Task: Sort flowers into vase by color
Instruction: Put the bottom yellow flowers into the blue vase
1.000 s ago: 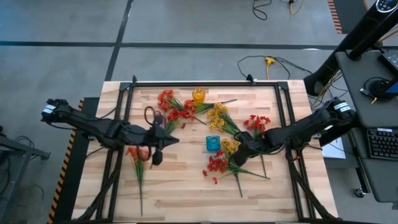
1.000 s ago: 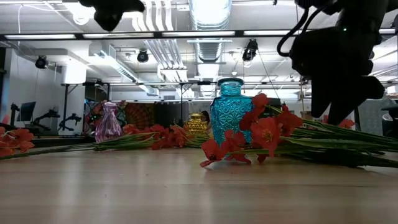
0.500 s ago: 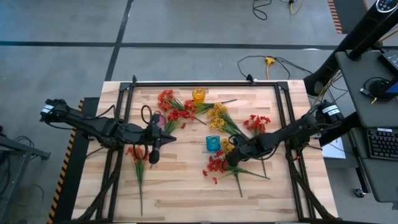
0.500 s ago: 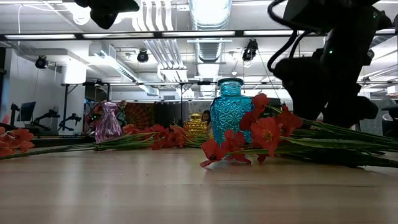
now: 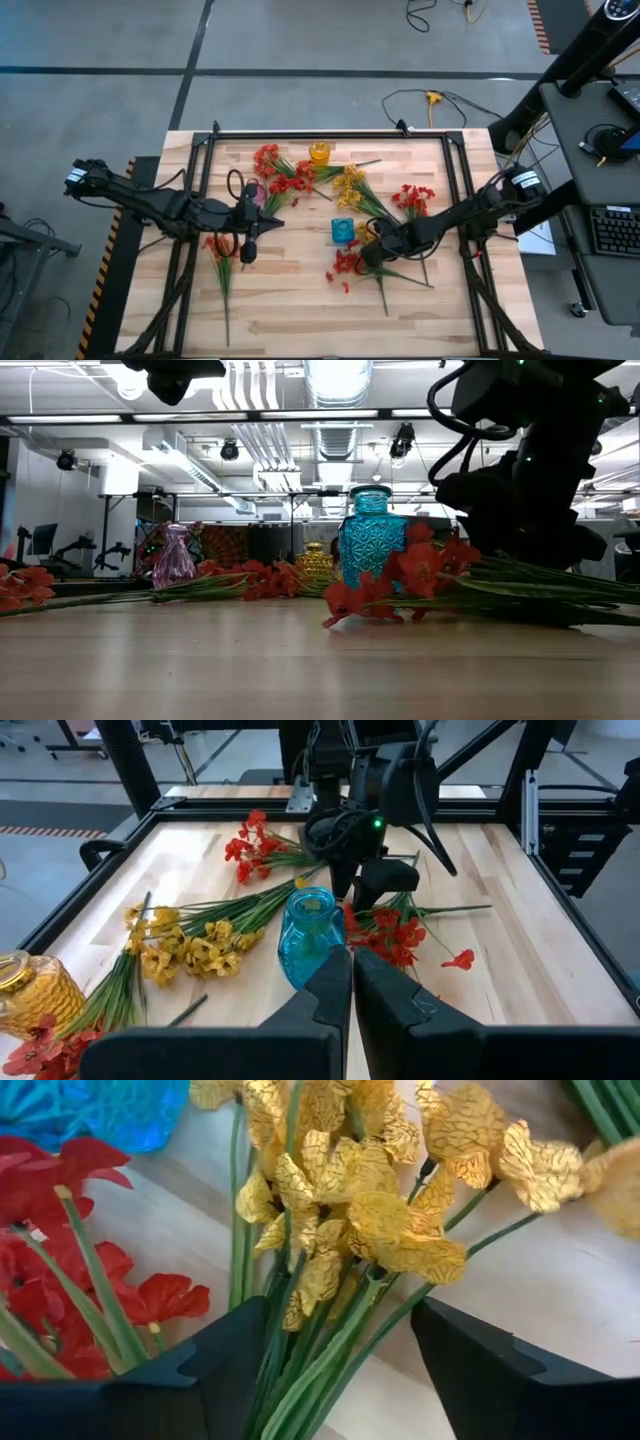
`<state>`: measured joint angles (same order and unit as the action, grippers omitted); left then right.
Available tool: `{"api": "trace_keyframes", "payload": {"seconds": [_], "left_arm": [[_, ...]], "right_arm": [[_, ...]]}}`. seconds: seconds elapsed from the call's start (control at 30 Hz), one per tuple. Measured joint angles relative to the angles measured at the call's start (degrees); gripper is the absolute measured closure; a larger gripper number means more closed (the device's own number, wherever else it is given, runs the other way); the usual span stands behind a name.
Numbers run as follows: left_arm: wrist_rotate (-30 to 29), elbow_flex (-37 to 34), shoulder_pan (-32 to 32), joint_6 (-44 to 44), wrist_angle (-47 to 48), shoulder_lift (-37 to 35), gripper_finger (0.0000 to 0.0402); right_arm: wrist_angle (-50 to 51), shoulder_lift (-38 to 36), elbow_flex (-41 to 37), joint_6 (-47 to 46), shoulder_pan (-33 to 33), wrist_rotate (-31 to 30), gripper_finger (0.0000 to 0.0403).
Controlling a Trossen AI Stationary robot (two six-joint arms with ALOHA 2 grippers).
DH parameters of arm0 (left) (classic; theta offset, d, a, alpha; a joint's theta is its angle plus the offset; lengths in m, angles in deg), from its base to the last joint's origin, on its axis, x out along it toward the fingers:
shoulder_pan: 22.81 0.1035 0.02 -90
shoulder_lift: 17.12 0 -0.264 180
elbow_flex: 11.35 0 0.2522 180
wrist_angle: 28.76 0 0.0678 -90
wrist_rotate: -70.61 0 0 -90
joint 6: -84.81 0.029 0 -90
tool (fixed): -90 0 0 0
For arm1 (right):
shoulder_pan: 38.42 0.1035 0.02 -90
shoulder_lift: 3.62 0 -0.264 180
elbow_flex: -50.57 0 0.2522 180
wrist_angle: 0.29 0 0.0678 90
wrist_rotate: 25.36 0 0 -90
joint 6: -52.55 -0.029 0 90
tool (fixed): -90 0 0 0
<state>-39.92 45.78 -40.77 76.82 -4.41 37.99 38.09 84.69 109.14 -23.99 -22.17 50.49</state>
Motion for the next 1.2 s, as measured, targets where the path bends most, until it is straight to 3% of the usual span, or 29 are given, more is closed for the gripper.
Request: {"api": "trace_keyframes", "payload": {"seconds": [0.43,0.7,1.0,1.2], "left_arm": [[-0.02,0.00,0.00,0.02,0.04,0.00,0.0402],[-0.02,0.00,0.00,0.02,0.08,0.00,0.0402],[-0.02,0.00,0.00,0.02,0.12,0.00,0.0402],[-0.02,0.00,0.00,0.01,0.13,0.00,0.0402]], "right_arm": [[0.11,-0.89,-0.09,1.41,-0.02,-1.69,0.0292],[0.03,-2.43,-0.09,3.15,0.00,-1.52,0.0350],[0.45,-5.92,-0.06,5.66,0.37,-2.64,0.0371],[3.05,-5.80,-0.06,6.19,0.66,2.25,0.0355]]}}
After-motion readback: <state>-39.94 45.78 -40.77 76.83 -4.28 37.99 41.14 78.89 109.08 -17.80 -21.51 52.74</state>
